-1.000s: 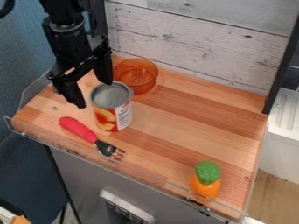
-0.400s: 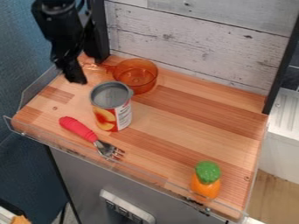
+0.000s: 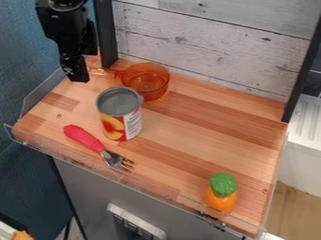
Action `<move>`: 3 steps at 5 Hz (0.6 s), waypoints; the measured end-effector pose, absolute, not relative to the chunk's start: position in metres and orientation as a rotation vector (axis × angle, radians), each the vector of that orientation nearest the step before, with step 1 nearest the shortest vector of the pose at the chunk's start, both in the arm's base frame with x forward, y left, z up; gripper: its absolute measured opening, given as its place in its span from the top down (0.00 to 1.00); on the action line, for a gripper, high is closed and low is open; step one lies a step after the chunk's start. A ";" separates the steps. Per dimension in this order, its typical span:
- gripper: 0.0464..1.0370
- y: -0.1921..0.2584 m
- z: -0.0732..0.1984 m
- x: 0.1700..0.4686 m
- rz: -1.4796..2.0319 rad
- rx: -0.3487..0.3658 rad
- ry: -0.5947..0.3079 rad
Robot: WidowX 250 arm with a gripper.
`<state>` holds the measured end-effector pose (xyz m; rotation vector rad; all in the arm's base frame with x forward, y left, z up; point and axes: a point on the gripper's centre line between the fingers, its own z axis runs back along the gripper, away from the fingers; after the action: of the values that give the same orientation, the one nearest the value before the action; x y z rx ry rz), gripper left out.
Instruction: Move the tin to the upper right side of the table
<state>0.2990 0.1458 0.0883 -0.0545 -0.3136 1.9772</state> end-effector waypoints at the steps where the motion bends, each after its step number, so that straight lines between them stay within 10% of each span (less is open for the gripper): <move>1: 0.04 0.151 0.081 0.297 1.997 -0.005 -0.330; 3: 0.04 0.148 0.052 0.287 2.039 0.073 -0.228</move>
<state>0.2868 0.1483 0.0519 0.0727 -0.2279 2.0386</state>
